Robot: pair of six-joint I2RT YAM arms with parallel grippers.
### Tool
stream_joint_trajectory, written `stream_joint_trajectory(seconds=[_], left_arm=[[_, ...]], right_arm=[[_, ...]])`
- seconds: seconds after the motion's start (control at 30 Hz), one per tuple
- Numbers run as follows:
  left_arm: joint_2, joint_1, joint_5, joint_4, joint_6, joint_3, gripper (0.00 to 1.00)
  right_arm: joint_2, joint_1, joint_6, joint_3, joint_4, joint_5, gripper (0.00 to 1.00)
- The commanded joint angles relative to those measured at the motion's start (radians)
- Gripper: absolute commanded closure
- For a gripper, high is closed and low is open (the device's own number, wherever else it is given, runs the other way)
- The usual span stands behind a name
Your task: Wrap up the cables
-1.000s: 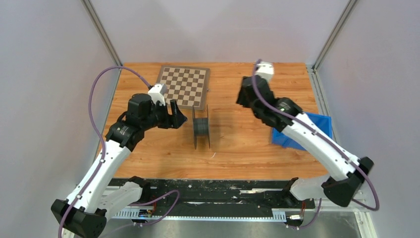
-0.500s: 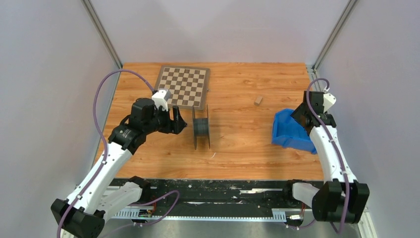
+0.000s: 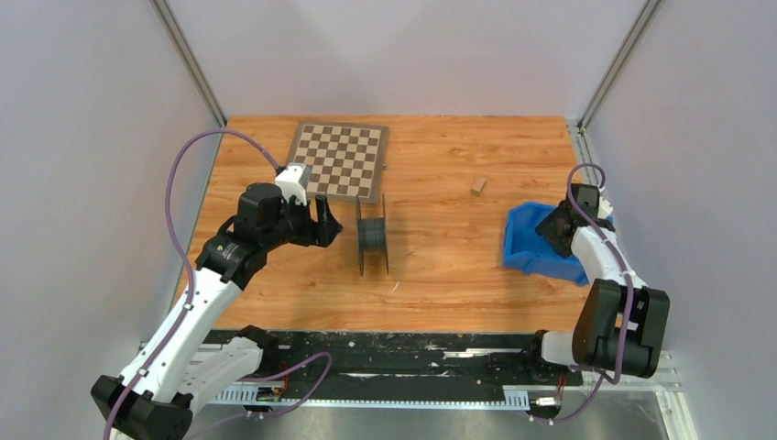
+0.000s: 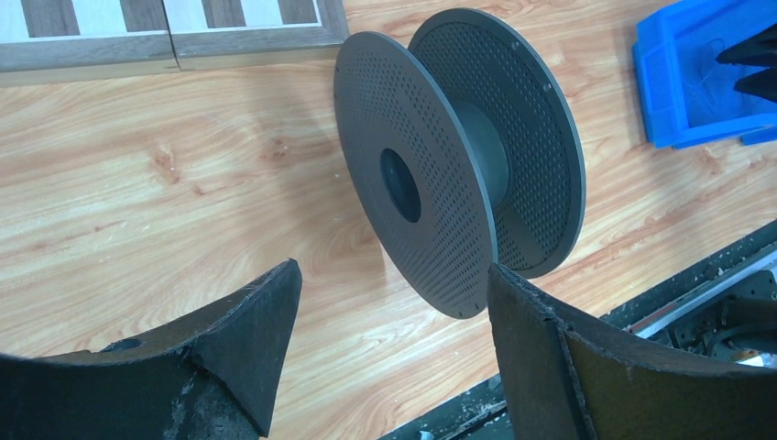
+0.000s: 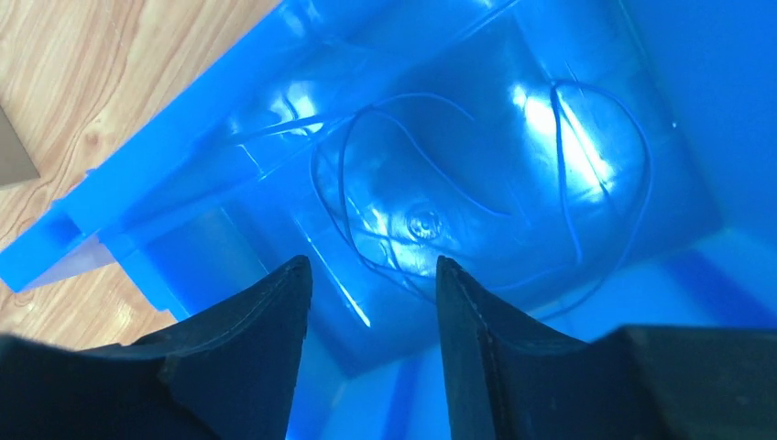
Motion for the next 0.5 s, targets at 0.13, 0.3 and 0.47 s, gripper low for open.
stream_joint_trajectory(seconds=[0.13, 0.3, 0.47], left_arm=[[-0.017, -0.004, -0.012, 0.019, 0.023, 0.003, 0.17], [-0.019, -0.004, -0.015, 0.018, 0.023, 0.001, 0.17], [-0.017, -0.004, -0.016, 0.018, 0.023, 0.002, 0.17]], right_arm=[[0.124, -0.041, 0.002, -0.041, 0.132, -0.082, 0.53], [0.123, -0.042, -0.023, -0.04, 0.136, -0.057, 0.84], [0.022, -0.042, -0.048, -0.031, 0.117, -0.013, 1.0]])
